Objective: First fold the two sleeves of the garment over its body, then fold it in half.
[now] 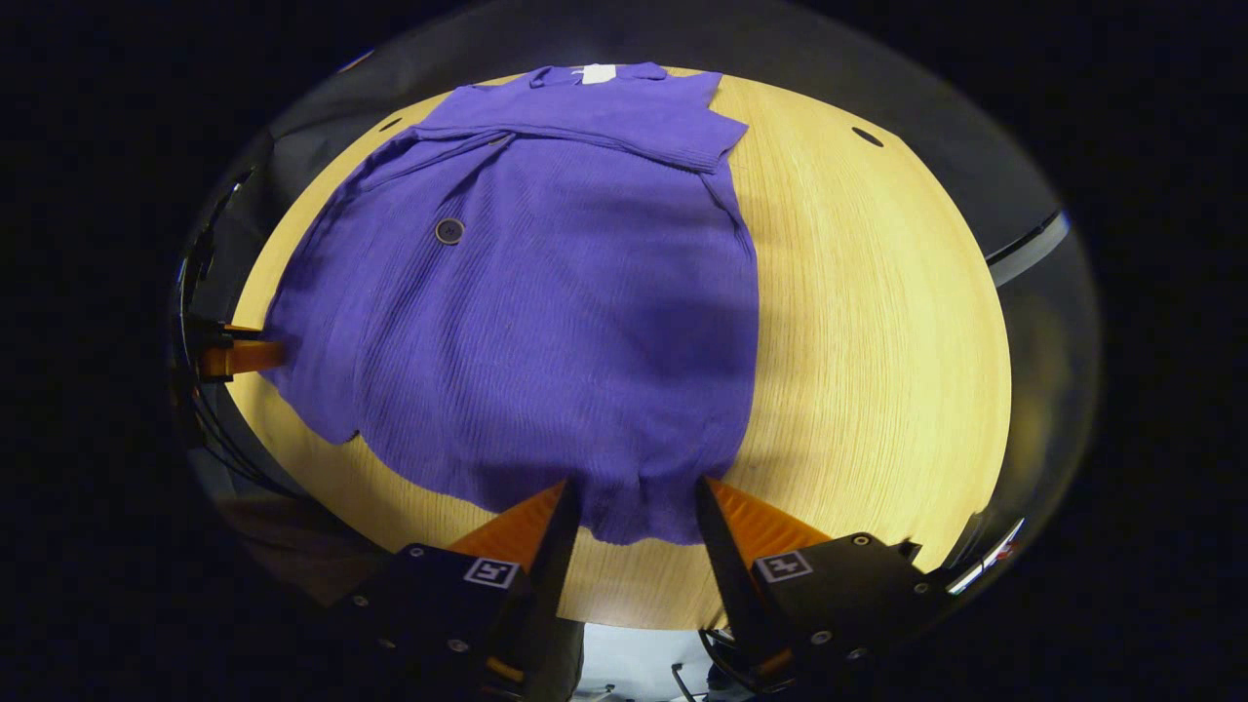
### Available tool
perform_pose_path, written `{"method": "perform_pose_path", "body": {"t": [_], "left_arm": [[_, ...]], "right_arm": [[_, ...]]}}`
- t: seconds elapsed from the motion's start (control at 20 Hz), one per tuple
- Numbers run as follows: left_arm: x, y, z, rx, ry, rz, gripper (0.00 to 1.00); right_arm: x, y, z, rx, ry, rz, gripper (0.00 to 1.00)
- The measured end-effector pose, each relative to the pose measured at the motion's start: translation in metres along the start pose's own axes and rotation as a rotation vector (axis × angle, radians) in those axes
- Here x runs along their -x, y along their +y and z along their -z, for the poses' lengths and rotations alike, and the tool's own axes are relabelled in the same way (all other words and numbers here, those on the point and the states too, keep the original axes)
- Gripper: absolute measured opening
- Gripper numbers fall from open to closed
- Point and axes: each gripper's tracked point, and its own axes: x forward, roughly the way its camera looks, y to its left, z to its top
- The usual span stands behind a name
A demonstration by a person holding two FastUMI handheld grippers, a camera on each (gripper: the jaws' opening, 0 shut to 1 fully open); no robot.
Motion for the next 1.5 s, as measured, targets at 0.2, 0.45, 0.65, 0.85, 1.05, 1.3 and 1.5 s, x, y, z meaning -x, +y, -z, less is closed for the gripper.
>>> {"method": "perform_pose_path", "body": {"t": [0.2,0.45,0.65,0.85,1.05,1.3,1.5], "left_arm": [[-0.001,-0.009,-0.002,0.064,0.066,0.058,0.30],[0.004,-0.010,-0.006,0.061,0.066,0.087,0.08],[0.024,-0.015,-0.017,0.072,0.028,0.128,0.07],[0.053,-0.021,-0.042,0.071,-0.041,0.170,0.05],[0.083,-0.025,-0.072,0.041,-0.114,0.190,0.05],[0.107,-0.028,-0.105,0.034,-0.166,0.210,0.05],[0.128,-0.029,-0.146,0.027,-0.215,0.219,0.05]], "right_arm": [[-0.002,-0.004,-0.010,-0.112,-0.011,-0.017,0.27],[0.004,0.001,-0.018,-0.197,-0.026,-0.089,0.05],[0.023,-0.003,-0.040,-0.240,-0.088,-0.091,0.05],[0.055,-0.010,-0.075,-0.242,-0.176,-0.091,0.05],[0.082,-0.009,-0.109,-0.195,-0.241,-0.096,0.05],[0.103,-0.008,-0.155,-0.159,-0.299,-0.112,0.05],[0.117,-0.014,-0.194,-0.102,-0.342,-0.092,0.05]]}}
